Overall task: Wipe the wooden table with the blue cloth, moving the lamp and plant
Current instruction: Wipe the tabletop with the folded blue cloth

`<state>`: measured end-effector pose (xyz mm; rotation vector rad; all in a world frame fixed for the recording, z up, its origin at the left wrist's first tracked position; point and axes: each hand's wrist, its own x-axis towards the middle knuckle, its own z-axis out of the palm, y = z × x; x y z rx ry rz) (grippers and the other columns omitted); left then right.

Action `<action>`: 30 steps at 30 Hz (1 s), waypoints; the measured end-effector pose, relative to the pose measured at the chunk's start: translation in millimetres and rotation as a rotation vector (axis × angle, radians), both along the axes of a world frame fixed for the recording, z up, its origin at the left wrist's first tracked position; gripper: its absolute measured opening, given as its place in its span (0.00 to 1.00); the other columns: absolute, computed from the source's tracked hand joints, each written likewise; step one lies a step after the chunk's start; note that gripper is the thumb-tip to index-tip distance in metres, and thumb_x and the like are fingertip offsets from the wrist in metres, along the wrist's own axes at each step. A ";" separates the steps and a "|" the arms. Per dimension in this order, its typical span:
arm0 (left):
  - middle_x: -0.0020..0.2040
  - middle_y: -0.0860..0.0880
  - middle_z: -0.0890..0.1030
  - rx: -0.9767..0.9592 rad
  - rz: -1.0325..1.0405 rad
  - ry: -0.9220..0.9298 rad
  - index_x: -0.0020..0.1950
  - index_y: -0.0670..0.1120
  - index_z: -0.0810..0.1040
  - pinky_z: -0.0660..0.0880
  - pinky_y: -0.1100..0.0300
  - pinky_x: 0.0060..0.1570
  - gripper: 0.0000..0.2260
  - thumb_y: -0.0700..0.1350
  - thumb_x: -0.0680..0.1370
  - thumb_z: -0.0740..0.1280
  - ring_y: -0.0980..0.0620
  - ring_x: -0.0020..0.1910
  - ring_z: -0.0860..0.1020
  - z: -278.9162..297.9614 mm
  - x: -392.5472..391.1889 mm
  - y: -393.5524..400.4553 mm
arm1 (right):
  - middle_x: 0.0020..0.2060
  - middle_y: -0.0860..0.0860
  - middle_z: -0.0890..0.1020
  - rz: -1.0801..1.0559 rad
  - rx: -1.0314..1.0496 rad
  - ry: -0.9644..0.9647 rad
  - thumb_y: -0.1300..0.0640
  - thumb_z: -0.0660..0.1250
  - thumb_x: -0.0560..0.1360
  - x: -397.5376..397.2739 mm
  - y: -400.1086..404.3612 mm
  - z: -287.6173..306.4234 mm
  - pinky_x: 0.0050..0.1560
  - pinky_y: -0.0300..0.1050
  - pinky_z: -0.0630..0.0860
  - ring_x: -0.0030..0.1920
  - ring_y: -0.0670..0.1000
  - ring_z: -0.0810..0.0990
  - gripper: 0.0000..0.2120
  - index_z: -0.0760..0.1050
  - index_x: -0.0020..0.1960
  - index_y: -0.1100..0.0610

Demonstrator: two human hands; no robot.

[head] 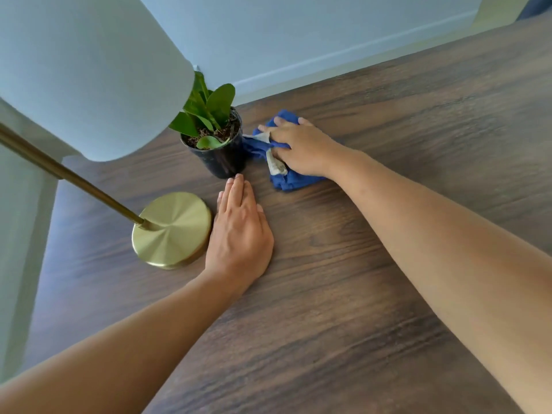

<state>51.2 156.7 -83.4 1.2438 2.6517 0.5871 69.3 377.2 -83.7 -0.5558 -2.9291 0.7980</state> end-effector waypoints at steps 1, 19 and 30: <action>0.82 0.44 0.52 0.011 0.016 -0.011 0.80 0.38 0.55 0.40 0.62 0.76 0.24 0.42 0.84 0.51 0.51 0.81 0.47 1.2 0.6 -0.8 | 0.79 0.48 0.58 0.022 -0.037 0.018 0.55 0.57 0.84 25.1 -11.7 -0.2 0.77 0.45 0.40 0.79 0.44 0.50 0.22 0.64 0.78 0.50; 0.82 0.43 0.49 0.011 0.020 -0.016 0.80 0.38 0.53 0.41 0.57 0.78 0.28 0.36 0.80 0.52 0.50 0.81 0.45 -4.2 9.3 -12.8 | 0.80 0.55 0.58 -0.101 0.144 -0.049 0.50 0.51 0.84 5.1 -8.3 -1.8 0.77 0.55 0.45 0.80 0.50 0.50 0.25 0.56 0.80 0.48; 0.81 0.40 0.51 0.029 -0.003 -0.024 0.80 0.37 0.53 0.44 0.54 0.79 0.30 0.36 0.78 0.54 0.45 0.81 0.47 -3.7 9.4 -12.7 | 0.78 0.43 0.62 0.027 0.154 0.020 0.49 0.58 0.82 86.4 -89.2 -0.1 0.77 0.59 0.48 0.80 0.49 0.54 0.18 0.75 0.68 0.52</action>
